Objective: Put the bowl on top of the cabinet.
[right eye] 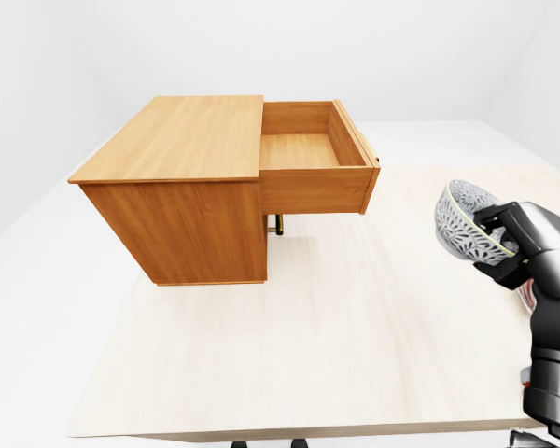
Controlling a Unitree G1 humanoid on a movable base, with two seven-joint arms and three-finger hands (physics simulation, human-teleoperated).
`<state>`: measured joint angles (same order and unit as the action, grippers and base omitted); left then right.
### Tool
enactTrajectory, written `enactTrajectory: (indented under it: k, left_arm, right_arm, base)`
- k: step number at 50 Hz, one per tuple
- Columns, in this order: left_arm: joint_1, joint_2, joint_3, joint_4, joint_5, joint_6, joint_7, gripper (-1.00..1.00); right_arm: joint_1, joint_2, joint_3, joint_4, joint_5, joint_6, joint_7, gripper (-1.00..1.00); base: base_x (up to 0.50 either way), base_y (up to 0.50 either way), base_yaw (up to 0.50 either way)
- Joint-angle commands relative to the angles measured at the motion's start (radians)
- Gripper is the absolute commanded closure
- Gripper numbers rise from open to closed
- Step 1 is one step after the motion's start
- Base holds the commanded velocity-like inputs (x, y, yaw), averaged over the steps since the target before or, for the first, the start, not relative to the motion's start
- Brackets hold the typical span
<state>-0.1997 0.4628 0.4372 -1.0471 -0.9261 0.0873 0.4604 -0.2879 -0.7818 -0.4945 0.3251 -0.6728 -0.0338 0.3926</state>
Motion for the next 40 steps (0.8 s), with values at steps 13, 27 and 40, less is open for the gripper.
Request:
enactTrajectory:
  k: [13,27,40]
  left_arm:
    - [-0.005,-0.017,0.005,0.000,0.022,0.000,-0.021,-1.00]
    - [-0.008,0.004,0.006,0.000,-0.019,0.000,0.012,-1.00]
    - [0.001,-0.002,-0.013,0.000,0.002,0.000,0.000,-1.00]
  right_arm:
    - [-0.423,-0.308,0.110,0.121,0.075,0.121,0.185,0.95]
    - [-0.856,-0.368,0.269,0.321,-0.066,0.121,0.261,0.95]
    - [-1.209,-0.274,0.349,0.492,-0.248,0.102,0.267,0.96]
  base:
    - [0.00,0.00,0.00]
    - [0.00,0.00,0.00]
    - [0.00,0.00,0.00]
